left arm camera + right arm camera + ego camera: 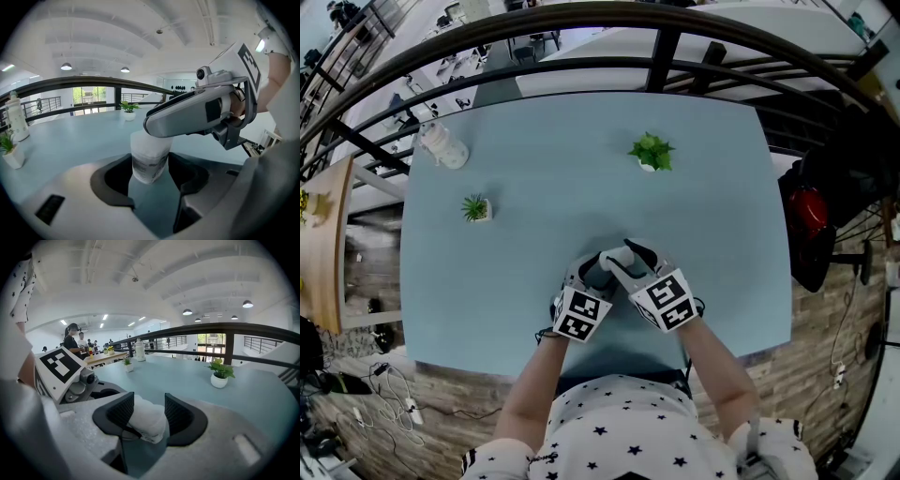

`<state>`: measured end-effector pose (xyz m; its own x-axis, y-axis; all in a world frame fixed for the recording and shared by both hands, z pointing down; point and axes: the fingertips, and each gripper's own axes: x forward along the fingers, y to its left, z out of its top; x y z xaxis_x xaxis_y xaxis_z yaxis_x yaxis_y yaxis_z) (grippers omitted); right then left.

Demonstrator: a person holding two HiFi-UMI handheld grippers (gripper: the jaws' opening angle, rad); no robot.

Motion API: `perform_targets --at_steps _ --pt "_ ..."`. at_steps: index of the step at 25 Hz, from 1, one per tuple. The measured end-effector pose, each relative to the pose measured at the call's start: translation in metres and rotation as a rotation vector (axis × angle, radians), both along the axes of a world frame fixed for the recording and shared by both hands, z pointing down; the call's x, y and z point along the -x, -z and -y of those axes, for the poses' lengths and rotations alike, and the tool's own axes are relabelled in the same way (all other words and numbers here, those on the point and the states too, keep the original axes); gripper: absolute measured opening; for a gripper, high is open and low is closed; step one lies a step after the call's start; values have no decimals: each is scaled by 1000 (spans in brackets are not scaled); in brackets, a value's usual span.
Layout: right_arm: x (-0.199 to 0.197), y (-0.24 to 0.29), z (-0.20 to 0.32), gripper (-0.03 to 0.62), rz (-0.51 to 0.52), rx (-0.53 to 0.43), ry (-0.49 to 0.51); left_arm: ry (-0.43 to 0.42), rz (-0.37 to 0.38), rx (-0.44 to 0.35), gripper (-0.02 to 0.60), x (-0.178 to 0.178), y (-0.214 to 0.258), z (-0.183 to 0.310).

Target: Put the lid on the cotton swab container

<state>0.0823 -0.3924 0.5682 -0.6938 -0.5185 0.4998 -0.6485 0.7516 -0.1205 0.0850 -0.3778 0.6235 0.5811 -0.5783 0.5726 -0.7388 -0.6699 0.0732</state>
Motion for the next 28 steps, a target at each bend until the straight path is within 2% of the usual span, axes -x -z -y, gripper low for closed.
perform_targets --at_steps 4,8,12,16,22,28 --pt "-2 -1 0 192 29 7 -22 4 -1 4 239 0 0 0" --pt "-8 -7 -1 213 188 132 -120 1 6 5 239 0 0 -2" --pt "-7 -4 0 215 122 48 -107 2 8 7 239 1 -1 -1" --pt "-8 -5 1 215 130 64 -105 5 12 13 238 0 -3 -1" --pt "-6 -4 -1 215 110 39 -116 10 34 27 233 4 -10 -5" --pt "-8 -1 0 215 65 -1 -147 29 12 17 233 11 -3 -12"
